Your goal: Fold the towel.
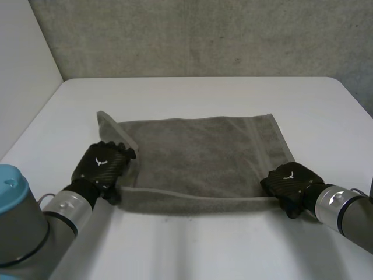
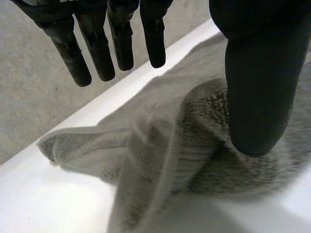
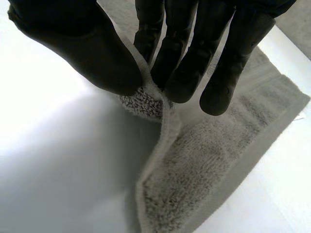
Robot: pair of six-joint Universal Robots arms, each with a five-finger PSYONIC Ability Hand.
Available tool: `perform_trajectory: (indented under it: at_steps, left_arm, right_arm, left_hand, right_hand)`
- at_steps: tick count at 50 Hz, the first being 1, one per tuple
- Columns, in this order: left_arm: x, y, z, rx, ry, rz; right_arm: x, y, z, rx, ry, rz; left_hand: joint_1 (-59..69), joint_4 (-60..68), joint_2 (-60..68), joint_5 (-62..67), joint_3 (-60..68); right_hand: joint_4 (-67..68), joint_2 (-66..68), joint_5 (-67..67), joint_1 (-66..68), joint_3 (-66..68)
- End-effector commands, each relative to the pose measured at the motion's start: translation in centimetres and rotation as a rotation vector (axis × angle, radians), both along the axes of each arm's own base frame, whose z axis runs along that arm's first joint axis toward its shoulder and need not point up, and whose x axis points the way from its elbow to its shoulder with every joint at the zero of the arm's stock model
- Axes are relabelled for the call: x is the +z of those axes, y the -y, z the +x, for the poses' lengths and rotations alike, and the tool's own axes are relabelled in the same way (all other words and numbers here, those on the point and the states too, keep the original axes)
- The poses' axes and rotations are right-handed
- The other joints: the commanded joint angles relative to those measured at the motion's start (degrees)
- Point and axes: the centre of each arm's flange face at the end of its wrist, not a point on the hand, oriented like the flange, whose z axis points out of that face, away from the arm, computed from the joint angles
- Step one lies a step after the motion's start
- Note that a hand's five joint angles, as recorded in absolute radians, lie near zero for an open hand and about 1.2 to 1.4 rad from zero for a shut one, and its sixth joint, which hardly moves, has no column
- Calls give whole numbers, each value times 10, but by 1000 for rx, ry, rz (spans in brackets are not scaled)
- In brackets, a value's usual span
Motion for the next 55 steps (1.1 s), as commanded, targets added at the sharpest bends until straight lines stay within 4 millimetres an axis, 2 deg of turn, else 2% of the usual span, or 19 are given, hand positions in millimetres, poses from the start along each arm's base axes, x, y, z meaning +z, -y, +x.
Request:
perform_trajectory:
  at_steps: [1,2,4,8,13,17,24,28,36,38,40,47,55]
  left_arm:
    - [13,25,7,-72,-31,-75]
    - [13,25,7,-73,-31,-75]
    - [22,38,10,-110,-33,-117]
    - [29,47,9,-158,-21,-146]
    - [25,51,19,-145,26,-74]
    - [16,43,37,-109,75,73]
    - [0,20,41,-116,96,213]
    - [-4,23,43,-104,97,184]
    - [-17,43,44,-81,89,66]
    - [-21,45,43,-83,89,52]
    - [-28,48,42,-86,88,45]
    - [-38,48,41,-95,85,66]
    - [-37,44,38,-99,54,93]
  right_arm:
    - [-2,1,-4,-5,16,9]
    - [-2,1,-4,-5,16,9]
    - [-4,1,-5,-2,20,16]
    - [-4,1,-6,-6,20,18]
    - [-6,0,-6,-8,20,18]
    - [-8,-1,-6,-8,19,24]
    - [-9,-1,-6,-4,18,26]
    - [-10,-2,-6,-4,18,31]
    - [-11,-4,-6,-3,17,35]
    - [-11,-4,-6,-3,17,38]
    - [-12,-4,-6,-3,17,38]
    - [-13,-7,-5,2,15,45]
    - [-13,-6,-5,0,15,40]
  left_hand:
    - [18,21,21,24,21]
    - [18,21,21,23,21]
    - [19,23,23,25,23]
    - [24,28,28,30,28]
    - [28,32,31,34,31]
    - [29,33,33,35,33]
    - [34,38,38,40,38]
    - [56,60,60,62,60]
    - [65,69,68,71,68]
    - [83,87,87,89,87]
    - [164,167,167,169,167]
    - [206,210,210,212,210]
    - [206,210,210,212,210]
  right_hand:
    - [36,36,31,41,38]
    - [36,36,31,41,38]
    - [36,36,31,41,38]
    - [36,36,31,41,38]
    - [36,36,31,41,38]
    - [36,36,31,41,38]
    - [36,36,31,41,38]
    - [36,36,31,41,38]
    - [36,36,31,41,38]
    - [36,36,31,41,38]
    - [36,36,31,41,38]
    - [36,36,31,41,38]
    - [36,36,31,41,38]
